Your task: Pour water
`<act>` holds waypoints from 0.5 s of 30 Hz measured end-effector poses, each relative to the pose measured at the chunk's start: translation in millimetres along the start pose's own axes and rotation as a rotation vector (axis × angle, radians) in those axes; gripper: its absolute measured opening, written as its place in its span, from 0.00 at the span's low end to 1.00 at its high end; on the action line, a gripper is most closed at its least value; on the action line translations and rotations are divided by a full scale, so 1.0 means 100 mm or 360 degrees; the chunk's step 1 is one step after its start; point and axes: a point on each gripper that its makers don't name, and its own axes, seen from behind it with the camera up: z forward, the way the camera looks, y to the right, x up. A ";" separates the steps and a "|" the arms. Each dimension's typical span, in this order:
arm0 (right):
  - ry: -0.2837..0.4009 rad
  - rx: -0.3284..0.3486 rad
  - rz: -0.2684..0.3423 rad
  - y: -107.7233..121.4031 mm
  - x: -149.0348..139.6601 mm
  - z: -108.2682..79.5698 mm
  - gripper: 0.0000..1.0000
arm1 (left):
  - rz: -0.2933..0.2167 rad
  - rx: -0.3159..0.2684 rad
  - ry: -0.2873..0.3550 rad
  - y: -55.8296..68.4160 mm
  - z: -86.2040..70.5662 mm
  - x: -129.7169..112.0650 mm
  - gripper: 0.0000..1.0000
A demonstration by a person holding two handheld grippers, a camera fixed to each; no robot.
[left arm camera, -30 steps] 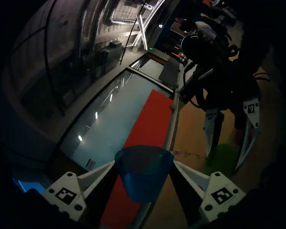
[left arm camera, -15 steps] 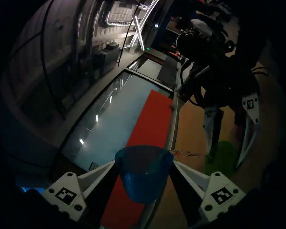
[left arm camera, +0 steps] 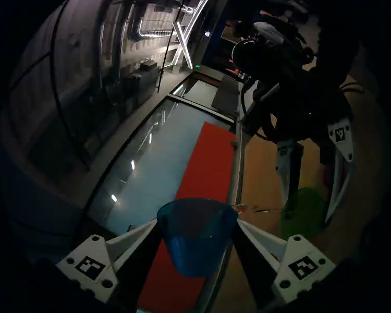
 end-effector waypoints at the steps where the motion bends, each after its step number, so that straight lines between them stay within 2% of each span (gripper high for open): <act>1: 0.0001 0.0000 0.0000 0.00 0.00 0.00 0.90 | 0.0008 -0.0001 -0.0001 0.00 0.00 0.00 0.86; 15: 0.0005 -0.0001 0.0001 -0.02 0.02 0.00 0.90 | 0.0083 -0.0005 0.0004 0.01 -0.03 0.04 0.86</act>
